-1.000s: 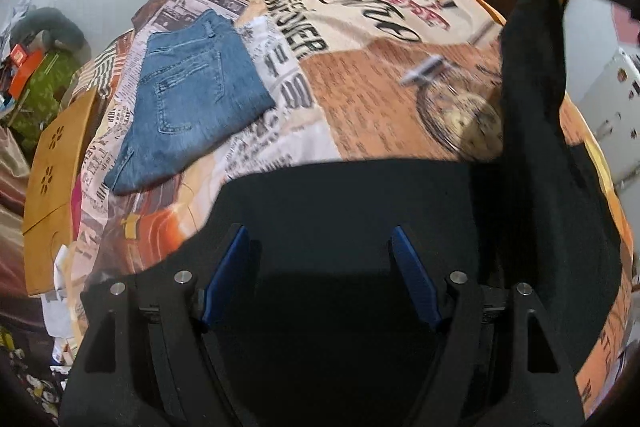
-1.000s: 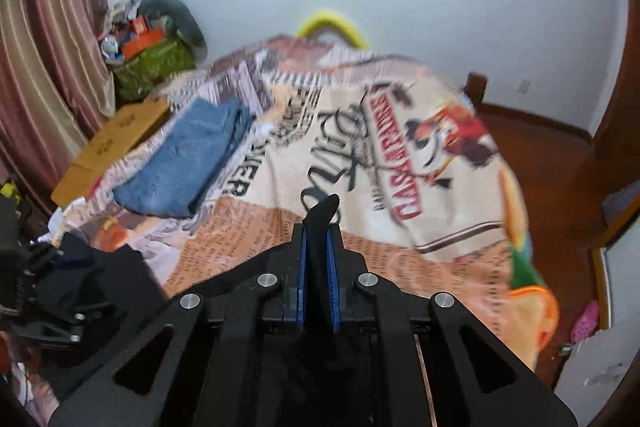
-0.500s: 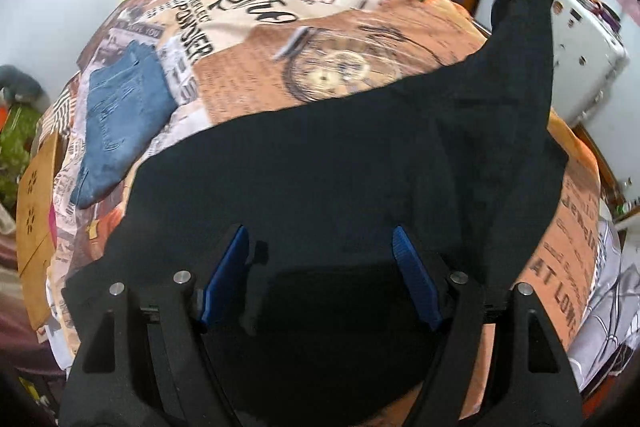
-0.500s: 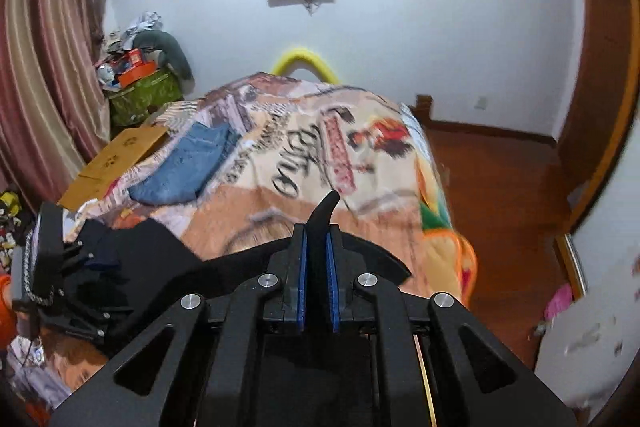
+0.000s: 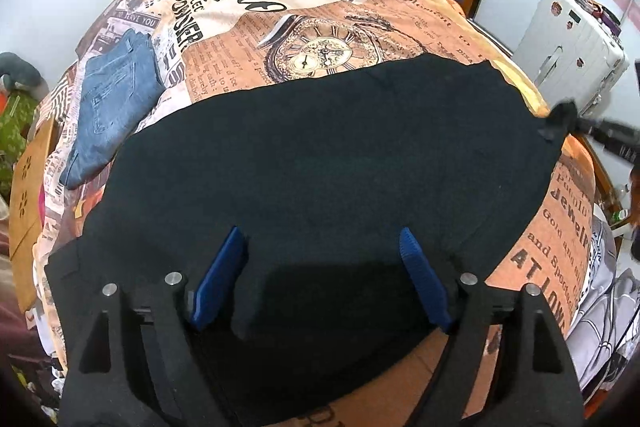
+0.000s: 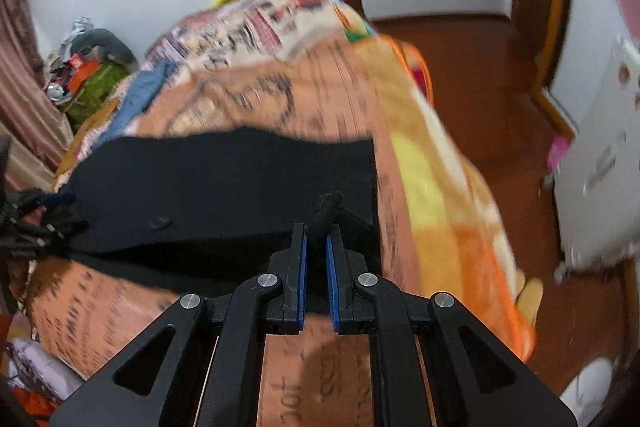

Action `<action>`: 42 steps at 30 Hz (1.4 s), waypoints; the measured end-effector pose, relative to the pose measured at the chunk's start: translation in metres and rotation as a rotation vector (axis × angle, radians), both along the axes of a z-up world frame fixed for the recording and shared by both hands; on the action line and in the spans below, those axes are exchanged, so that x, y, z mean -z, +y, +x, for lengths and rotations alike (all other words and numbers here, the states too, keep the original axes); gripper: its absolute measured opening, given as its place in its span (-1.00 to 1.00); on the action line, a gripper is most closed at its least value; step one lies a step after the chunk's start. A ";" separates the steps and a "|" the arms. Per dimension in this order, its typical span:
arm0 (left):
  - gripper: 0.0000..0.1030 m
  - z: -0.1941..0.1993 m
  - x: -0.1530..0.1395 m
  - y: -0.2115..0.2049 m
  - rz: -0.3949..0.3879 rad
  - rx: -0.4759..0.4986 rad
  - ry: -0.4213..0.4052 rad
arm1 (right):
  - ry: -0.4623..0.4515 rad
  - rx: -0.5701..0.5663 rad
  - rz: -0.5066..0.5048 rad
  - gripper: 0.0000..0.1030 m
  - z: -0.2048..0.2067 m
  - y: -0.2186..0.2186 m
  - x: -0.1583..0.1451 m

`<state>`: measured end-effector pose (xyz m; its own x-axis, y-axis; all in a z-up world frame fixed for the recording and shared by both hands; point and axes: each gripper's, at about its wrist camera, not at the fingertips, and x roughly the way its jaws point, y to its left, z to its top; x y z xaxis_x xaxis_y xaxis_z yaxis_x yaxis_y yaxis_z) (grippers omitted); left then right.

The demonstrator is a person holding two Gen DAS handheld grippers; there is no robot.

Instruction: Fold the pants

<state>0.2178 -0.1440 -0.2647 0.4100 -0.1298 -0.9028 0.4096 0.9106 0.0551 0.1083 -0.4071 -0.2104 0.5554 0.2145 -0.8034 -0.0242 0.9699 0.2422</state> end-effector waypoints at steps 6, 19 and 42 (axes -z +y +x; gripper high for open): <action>0.58 0.000 -0.002 0.003 -0.018 -0.012 0.008 | 0.055 0.052 -0.003 -0.47 -0.012 -0.009 0.015; 0.61 0.006 -0.061 0.092 -0.084 -0.201 -0.153 | -0.038 -0.020 -0.113 0.09 0.005 0.035 -0.050; 0.76 0.038 -0.059 0.327 -0.075 -0.552 -0.202 | -0.143 -0.542 -0.141 0.20 0.141 0.299 -0.091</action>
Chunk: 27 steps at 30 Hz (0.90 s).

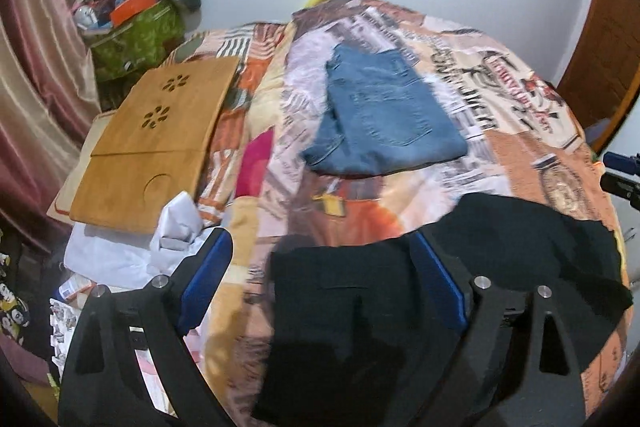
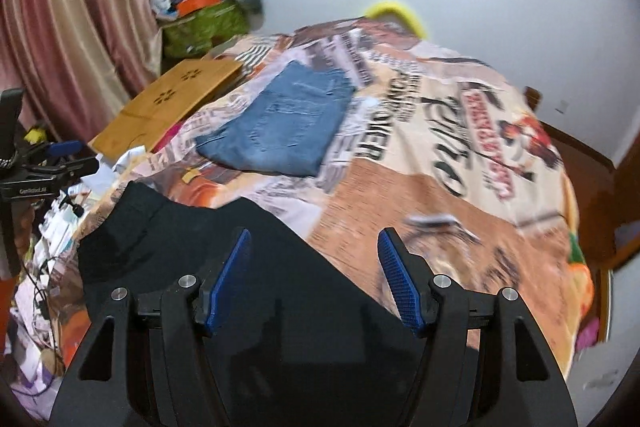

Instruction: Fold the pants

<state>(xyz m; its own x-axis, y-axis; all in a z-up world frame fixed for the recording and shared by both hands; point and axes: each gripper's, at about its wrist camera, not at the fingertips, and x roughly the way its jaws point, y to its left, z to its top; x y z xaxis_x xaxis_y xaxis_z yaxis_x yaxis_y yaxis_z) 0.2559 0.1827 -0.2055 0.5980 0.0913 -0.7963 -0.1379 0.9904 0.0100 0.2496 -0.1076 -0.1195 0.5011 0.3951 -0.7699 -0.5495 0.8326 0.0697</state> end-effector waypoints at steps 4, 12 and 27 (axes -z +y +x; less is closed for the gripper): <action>0.76 0.010 0.026 0.029 -0.084 -0.010 0.068 | 0.073 -0.045 -0.007 0.20 0.022 0.031 0.018; 0.39 0.014 0.075 0.044 -0.174 -0.019 0.151 | 0.195 -0.127 -0.046 0.20 0.050 0.082 0.063; -0.48 0.010 0.099 0.022 -0.149 0.025 0.149 | 0.289 -0.216 -0.065 -0.57 0.057 0.121 0.107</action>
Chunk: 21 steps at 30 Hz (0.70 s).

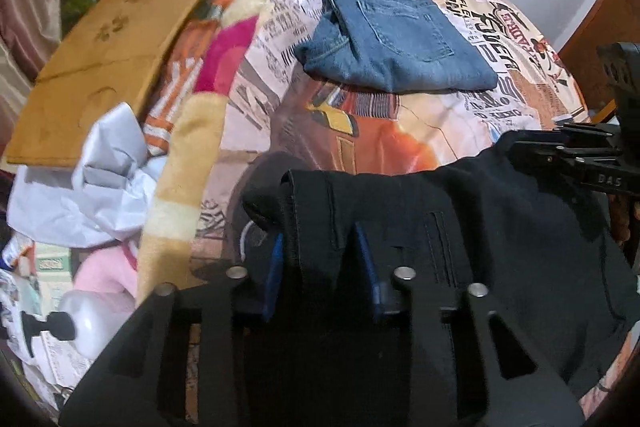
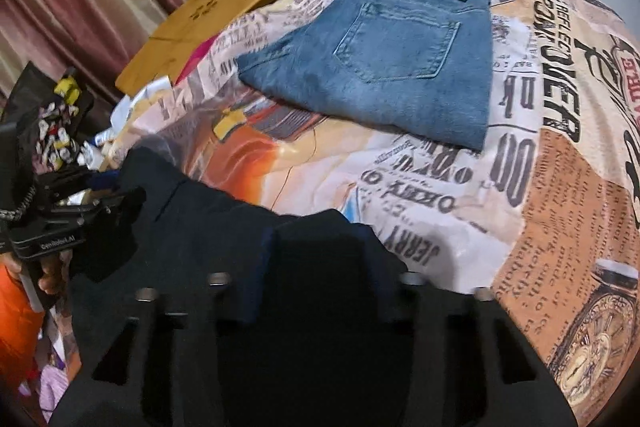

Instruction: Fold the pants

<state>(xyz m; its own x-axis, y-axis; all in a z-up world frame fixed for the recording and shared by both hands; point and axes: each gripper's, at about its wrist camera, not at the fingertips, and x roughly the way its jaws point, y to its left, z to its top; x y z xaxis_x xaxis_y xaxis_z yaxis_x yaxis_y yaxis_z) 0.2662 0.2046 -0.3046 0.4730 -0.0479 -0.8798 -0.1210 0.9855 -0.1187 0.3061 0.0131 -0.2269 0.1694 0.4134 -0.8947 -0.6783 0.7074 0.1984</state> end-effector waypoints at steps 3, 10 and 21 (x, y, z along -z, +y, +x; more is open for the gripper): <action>-0.70 -0.003 -0.007 -0.008 0.094 -0.010 -0.032 | -0.055 -0.020 -0.012 -0.84 -0.003 0.000 -0.003; -0.89 -0.003 -0.019 0.002 0.213 -0.055 -0.066 | -0.197 -0.043 0.000 -0.93 -0.009 0.001 -0.026; -0.93 0.024 -0.031 0.035 0.206 -0.096 -0.048 | -0.175 0.034 -0.016 -0.87 0.017 0.014 -0.024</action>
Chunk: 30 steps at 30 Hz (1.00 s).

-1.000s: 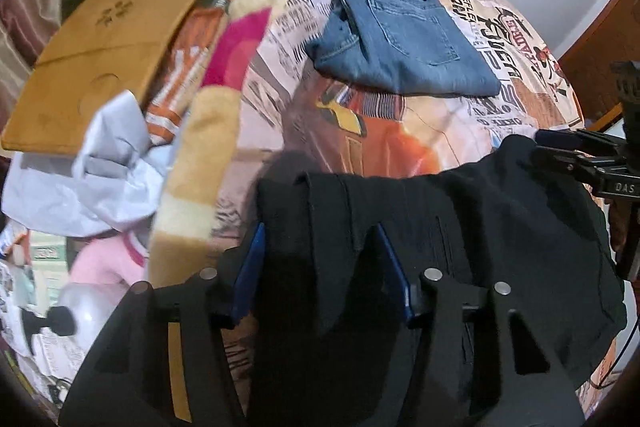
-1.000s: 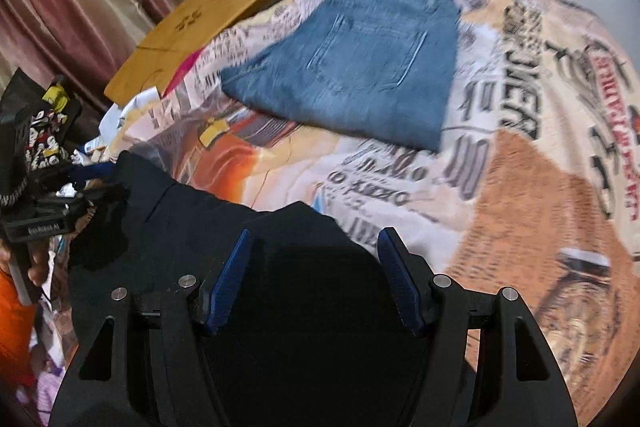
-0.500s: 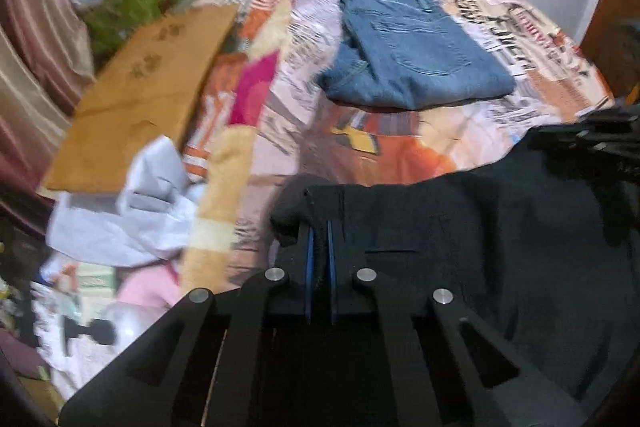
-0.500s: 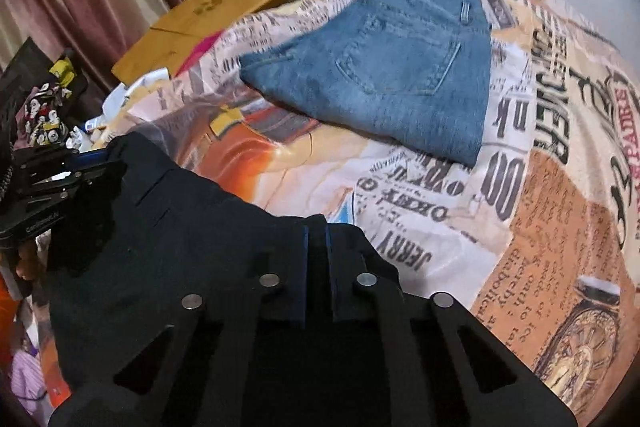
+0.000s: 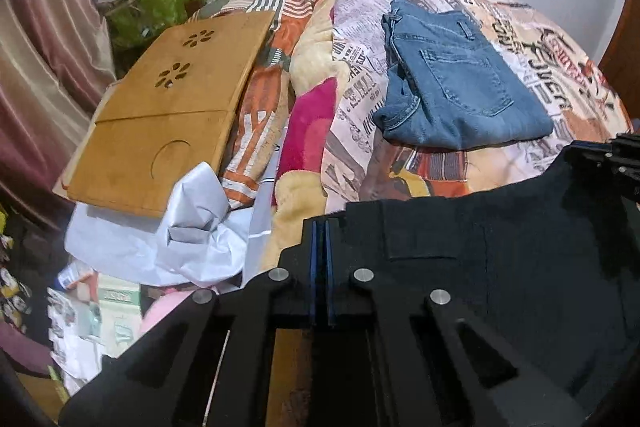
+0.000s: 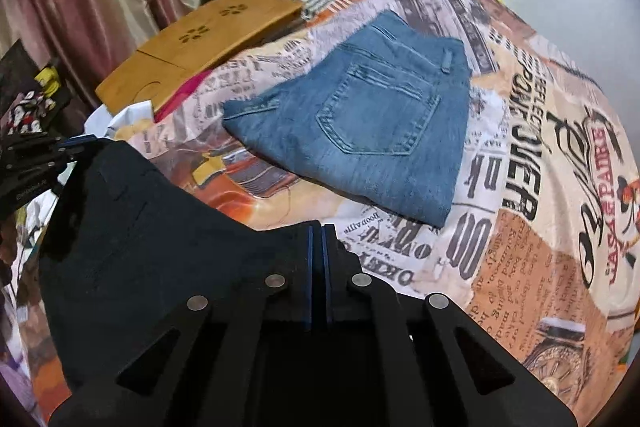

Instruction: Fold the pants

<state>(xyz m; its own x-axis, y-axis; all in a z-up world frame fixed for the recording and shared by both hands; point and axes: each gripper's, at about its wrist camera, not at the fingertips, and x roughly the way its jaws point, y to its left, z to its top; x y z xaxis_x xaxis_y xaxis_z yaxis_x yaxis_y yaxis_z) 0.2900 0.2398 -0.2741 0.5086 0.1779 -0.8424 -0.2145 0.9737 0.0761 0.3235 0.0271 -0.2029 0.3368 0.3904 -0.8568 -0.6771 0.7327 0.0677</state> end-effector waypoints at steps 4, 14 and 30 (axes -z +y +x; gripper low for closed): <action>-0.29 -0.010 -0.011 -0.004 -0.029 0.019 -0.003 | 0.052 0.036 0.012 -0.47 -0.001 -0.012 -0.007; 0.12 -0.074 -0.025 0.006 -0.103 -0.063 -0.009 | -0.039 0.115 0.078 -0.02 -0.047 -0.090 -0.070; -0.32 -0.125 0.023 -0.037 -0.275 -0.172 0.071 | 0.003 0.113 0.052 0.00 -0.139 -0.149 -0.048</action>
